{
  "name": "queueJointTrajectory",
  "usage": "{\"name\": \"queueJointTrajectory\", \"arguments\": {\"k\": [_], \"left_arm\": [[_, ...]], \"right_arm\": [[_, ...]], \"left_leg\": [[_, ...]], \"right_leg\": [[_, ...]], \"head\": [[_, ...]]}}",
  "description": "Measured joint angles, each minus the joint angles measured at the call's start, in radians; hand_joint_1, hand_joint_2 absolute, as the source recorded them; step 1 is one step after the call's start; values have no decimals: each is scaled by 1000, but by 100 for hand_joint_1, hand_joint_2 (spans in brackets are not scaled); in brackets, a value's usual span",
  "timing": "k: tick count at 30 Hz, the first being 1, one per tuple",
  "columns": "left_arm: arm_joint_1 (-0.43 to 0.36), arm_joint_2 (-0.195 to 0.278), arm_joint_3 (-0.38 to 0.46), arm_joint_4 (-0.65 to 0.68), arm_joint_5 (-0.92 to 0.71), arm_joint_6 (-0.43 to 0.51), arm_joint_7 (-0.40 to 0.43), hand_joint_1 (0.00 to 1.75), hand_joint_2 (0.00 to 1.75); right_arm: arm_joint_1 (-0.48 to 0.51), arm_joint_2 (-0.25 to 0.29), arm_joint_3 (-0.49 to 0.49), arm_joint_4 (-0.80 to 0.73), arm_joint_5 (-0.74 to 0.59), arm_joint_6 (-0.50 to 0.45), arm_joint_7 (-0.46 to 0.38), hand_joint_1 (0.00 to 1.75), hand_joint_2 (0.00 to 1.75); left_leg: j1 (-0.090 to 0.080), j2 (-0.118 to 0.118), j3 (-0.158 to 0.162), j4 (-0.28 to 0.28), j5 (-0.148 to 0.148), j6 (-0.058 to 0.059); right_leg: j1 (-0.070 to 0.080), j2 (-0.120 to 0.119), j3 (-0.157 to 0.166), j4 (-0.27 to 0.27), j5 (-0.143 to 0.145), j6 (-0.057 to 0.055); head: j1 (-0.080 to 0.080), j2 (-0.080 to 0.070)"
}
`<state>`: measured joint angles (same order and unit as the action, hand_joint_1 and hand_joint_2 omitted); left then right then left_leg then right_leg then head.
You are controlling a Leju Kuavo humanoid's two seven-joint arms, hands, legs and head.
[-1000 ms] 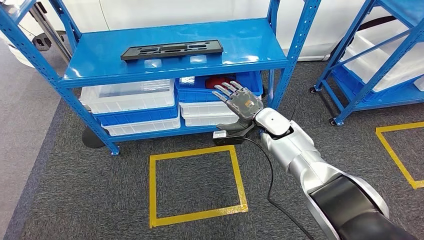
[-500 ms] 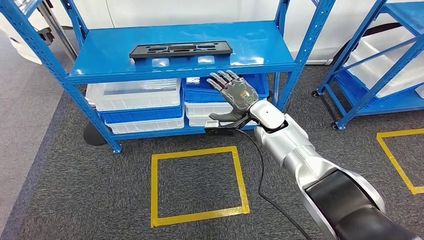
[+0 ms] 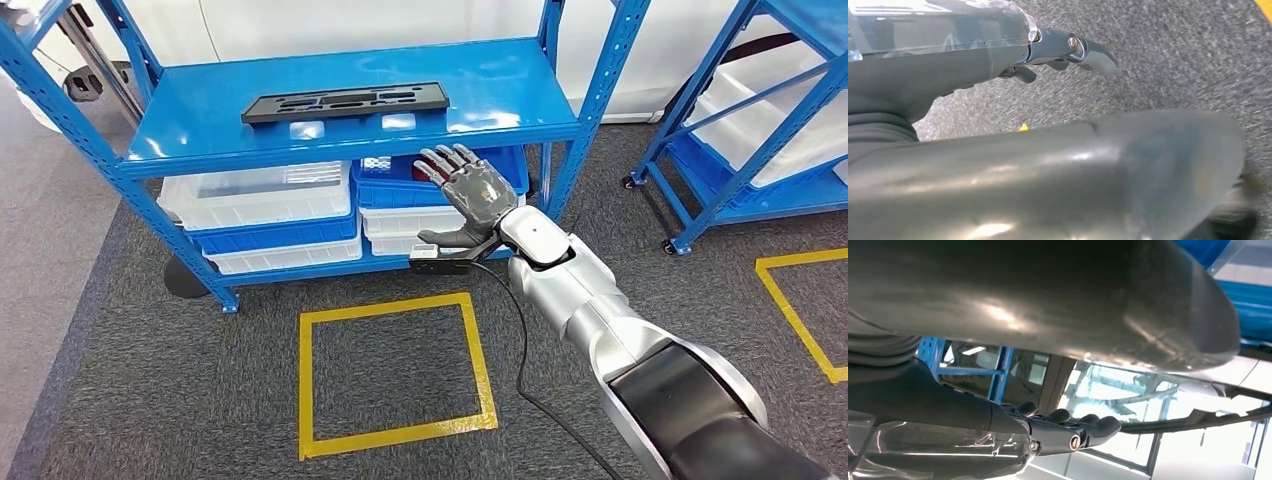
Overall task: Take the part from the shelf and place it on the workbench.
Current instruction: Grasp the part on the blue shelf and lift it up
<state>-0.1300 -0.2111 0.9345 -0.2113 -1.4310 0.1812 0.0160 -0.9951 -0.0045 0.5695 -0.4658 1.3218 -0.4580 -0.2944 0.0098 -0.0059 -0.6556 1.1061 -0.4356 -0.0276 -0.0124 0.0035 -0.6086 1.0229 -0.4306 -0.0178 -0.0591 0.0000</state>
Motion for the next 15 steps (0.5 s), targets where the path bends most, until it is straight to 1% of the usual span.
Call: {"name": "queueJointTrajectory", "arguments": {"k": [1, 2, 3, 5, 6, 7, 8, 9, 10, 11, 12, 13, 14, 15], "left_arm": [[-1, 0, 0, 0, 0, 0, 0, 0, 0], [-1, 0, 0, 0, 1, 0, -1, 0, 0], [-1, 1, 0, 0, 2, 0, -2, 0, 0], [-1, 1, 1, 0, 3, 0, -4, 0, 0], [-1, 1, 2, 0, 3, 0, -5, 0, 0], [-2, 1, 2, 0, 3, 0, -7, 0, 0], [-2, 1, 2, 0, 3, 0, -8, 0, 0], [-2, 1, 3, 0, 4, 0, -9, 0, 0], [-2, 2, 4, 0, 4, 0, -10, 0, 0], [-2, 2, 5, 0, 5, 0, -10, 0, 0], [-1, 2, 6, 0, 6, 0, -10, 0, 0], [-1, 2, 6, 0, 6, 0, -10, 0, 0], [0, 2, 7, 0, 7, 0, -11, 0, 0], [0, 2, 7, 0, 8, 0, -11, 0, 0]], "right_arm": [[0, 0, 0, 0, -1, -3, 0, 0, 0], [0, 0, 0, 0, -2, -6, 0, 0, 0], [1, 0, 0, 0, -2, -8, 0, 0, 0], [1, 1, 0, 0, -4, -10, -1, 0, 0], [0, 1, 0, 0, -4, -10, -1, 0, 0], [0, 1, 0, 0, -5, -11, -2, 0, 0], [0, 1, 0, 0, -6, -12, -2, 0, 0], [2, 2, 0, 1, -6, -14, -2, 0, 0], [6, 2, 1, 2, -6, -16, -3, 0, 0], [10, 2, 1, 4, -6, -18, -3, 0, 0], [14, 4, 2, 4, -6, -20, -4, 0, 0], [15, 5, 2, 5, -6, -23, -4, 0, 0], [15, 6, 2, 5, -6, -25, -4, 0, 0], [14, 8, 2, 5, -7, -26, -4, 0, 0]], "left_leg": [[-2, 0, 26, -53, 18, 5], [-4, -1, 40, -84, 23, 11], [-6, -2, 44, -91, 18, 16], [-4, -2, 47, -99, 20, 28], [-3, -2, 50, -102, 22, 35], [-1, -1, 53, -106, 23, 41], [0, -1, 55, -108, 24, 45], [-1, -1, 55, -108, 23, 49], [-1, 0, 56, -108, 21, 50], [-2, -1, 57, -108, 20, 51], [-2, -2, 58, -107, 18, 51], [-2, -3, 60, -106, 16, 50], [-2, -5, 63, -103, 12, 48], [-3, -6, 64, -99, 7, 44]], "right_leg": [[2, 1, 2, 0, -2, 4], [3, 1, 2, 0, -4, 9], [4, 1, 3, -1, -4, 15], [2, 1, 4, -2, -7, 27], [2, 0, 0, 10, -15, 32], [1, 0, -13, 40, -34, 35], [0, 0, -38, 91, -62, 37], [0, 0, -74, 159, -93, 39], [-1, 0, -111, 228, -118, 41], [-1, 0, -139, 275, -127, 42], [-2, -1, -149, 285, -116, 42], [-2, -1, -139, 254, -86, 41], [-2, -1, -111, 189, -45, 38], [-2, -1, -78, 117, -12, 34]], "head": [[0, 0], [0, 0], [0, 0], [0, 0], [0, 0], [0, 0], [0, 0], [0, 0], [0, 0], [0, 0], [0, 0], [0, 0], [0, 0], [0, 0]]}}
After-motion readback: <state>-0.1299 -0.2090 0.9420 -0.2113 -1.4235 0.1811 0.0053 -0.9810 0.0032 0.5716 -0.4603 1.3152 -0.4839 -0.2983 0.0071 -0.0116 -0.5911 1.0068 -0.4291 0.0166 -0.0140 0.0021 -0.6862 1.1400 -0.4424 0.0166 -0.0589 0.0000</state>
